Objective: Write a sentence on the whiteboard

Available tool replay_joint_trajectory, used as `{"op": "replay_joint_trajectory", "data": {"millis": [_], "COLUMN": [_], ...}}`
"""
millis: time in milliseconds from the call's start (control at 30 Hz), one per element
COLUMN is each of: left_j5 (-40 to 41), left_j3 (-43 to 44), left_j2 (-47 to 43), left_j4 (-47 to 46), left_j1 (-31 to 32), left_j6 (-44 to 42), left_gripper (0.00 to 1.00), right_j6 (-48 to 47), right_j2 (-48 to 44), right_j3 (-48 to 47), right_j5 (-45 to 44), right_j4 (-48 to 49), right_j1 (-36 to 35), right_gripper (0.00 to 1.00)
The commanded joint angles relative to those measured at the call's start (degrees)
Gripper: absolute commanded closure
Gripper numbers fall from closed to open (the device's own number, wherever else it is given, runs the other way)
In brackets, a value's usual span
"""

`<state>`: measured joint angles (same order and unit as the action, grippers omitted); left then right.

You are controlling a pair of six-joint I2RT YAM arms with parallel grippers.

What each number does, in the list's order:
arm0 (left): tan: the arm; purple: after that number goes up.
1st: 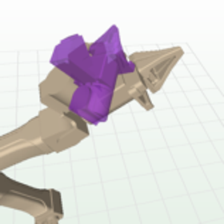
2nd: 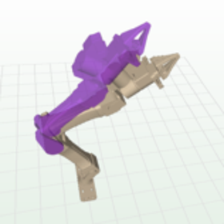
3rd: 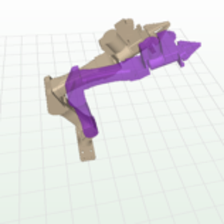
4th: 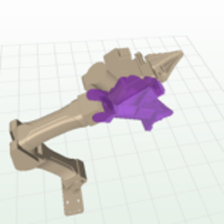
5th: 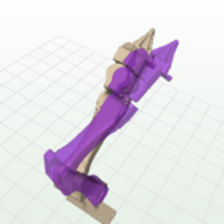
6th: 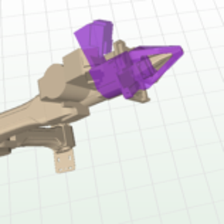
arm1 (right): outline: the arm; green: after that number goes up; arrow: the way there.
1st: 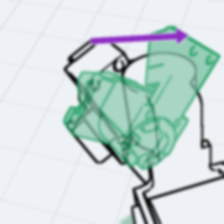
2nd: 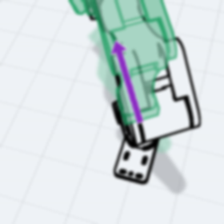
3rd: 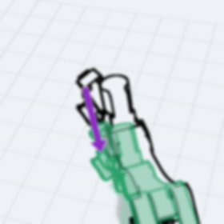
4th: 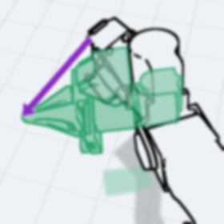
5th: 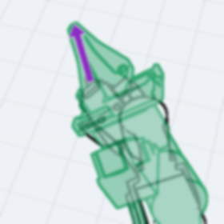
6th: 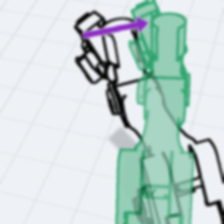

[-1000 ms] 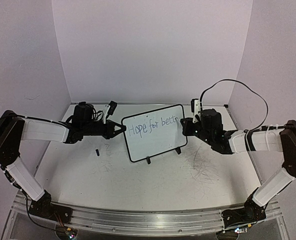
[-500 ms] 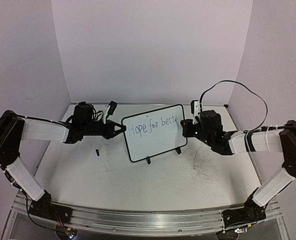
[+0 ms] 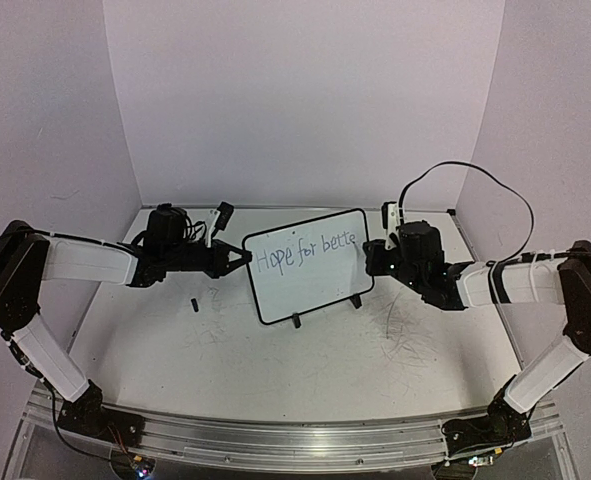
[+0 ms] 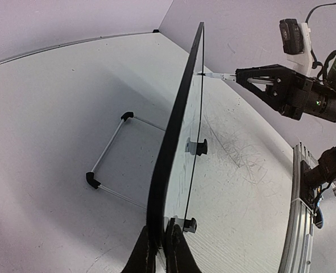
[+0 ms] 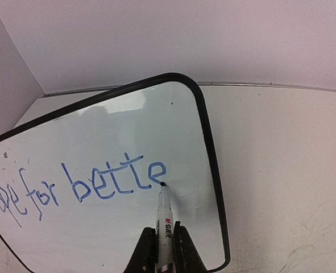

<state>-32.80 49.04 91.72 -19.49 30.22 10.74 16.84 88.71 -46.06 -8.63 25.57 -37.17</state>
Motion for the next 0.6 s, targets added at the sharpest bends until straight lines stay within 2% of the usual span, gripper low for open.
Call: {"op": "replay_joint_trajectory", "data": {"millis": [0,200,567], "left_j5": [3.3,3.2,3.1], "left_j3": [0.2,0.2,0.6], "left_j2": [-0.6,-0.7,-0.4], "left_j4": [2.7,2.8,2.8], "left_j1": [-0.2,-0.2,-0.2], "left_j6": [-3.8,-3.7,-3.7], "left_gripper": [1.0,1.0,1.0], "right_j6": [-1.9,-3.5,-4.2], "right_j2": [-1.5,-5.3,-1.8], "right_j3": [-1.9,-1.4,-5.0], "right_j5": [-2.8,-0.8,0.0], "right_j4": [-1.6,-1.1,0.1], "right_j1": [0.3,0.4,1.2], "right_gripper": [1.0,1.0,1.0]}}
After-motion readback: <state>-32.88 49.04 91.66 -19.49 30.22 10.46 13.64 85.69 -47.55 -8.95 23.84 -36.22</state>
